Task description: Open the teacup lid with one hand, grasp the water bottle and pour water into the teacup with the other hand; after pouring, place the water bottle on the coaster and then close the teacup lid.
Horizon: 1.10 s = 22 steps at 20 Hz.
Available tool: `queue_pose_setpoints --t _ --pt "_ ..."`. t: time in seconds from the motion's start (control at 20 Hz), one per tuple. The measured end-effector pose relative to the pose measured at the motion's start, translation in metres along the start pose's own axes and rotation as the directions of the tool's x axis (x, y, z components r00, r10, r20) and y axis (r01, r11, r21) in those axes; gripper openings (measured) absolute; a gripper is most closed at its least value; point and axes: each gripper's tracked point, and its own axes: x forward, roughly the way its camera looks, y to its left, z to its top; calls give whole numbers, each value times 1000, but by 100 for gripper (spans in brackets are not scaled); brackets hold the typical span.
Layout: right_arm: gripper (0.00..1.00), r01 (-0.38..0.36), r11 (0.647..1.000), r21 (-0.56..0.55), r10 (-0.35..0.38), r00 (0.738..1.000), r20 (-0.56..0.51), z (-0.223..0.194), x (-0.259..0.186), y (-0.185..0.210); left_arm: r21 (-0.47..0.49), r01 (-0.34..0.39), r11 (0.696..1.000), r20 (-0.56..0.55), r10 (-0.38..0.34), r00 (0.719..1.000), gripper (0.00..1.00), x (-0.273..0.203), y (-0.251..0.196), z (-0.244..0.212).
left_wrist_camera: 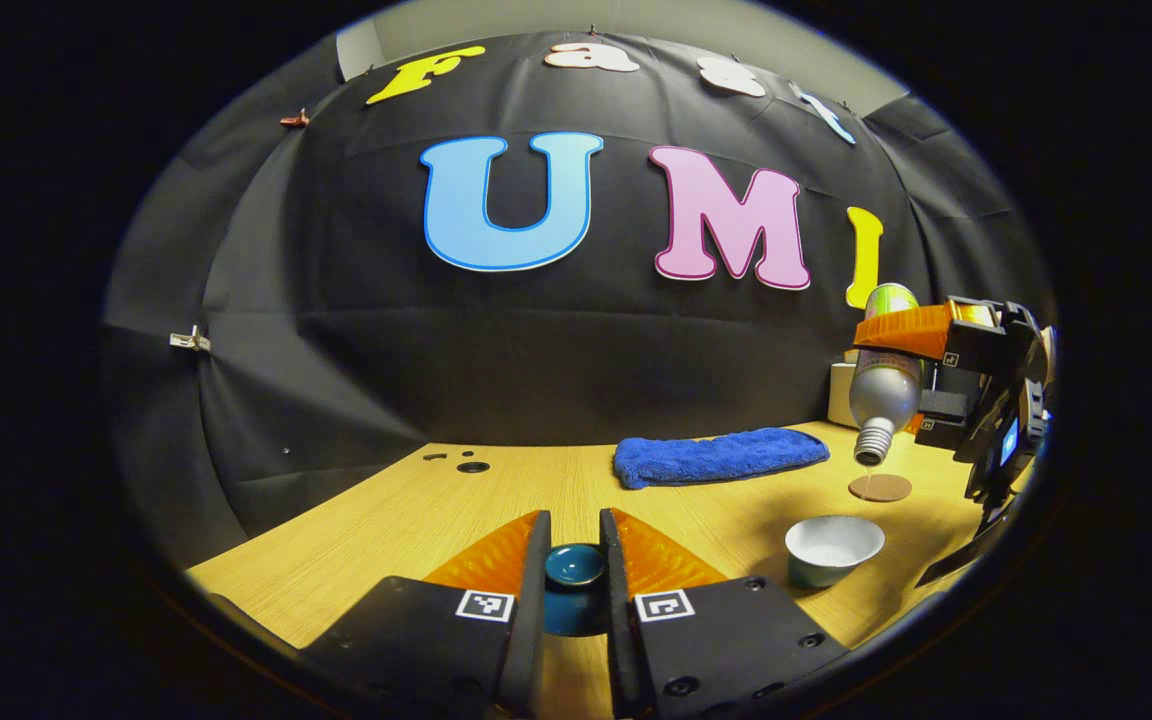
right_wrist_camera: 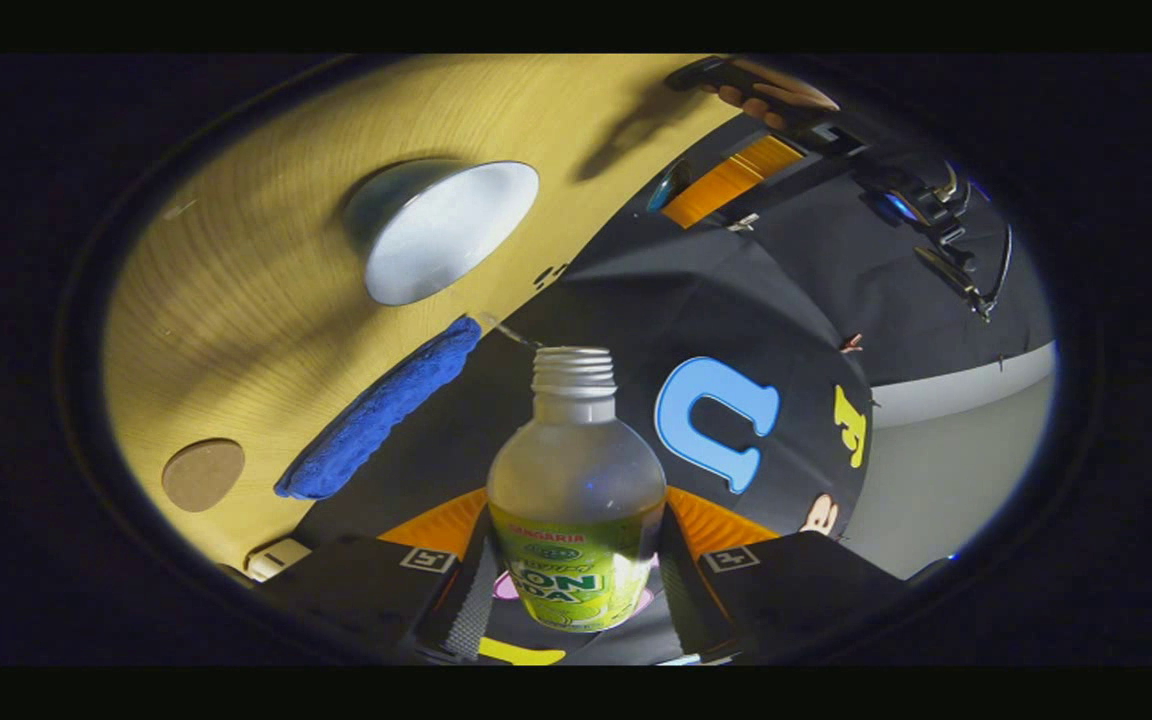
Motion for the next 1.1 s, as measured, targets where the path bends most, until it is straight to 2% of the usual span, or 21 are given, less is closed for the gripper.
queue_pose_setpoints --t 0.1,0.15,0.4,1.1 --pt "71 9 1000 -12 -8 1000 8 3 1 -3 0 0 1000 0 0 1000 31 0 0 0" --pt "73 10 1000 -14 -10 1000 7 3 1 -4 0 0 1000 0 0 1000 31 0 0 0" --pt "71 14 1000 -14 -14 1000 11 4 1 -5 0 0 1000 0 0 1000 31 0 0 0" --pt "73 6 1000 -25 -6 1000 7 1 -3 -4 0 0 1000 0 0 1000 30 0 -1 -1"
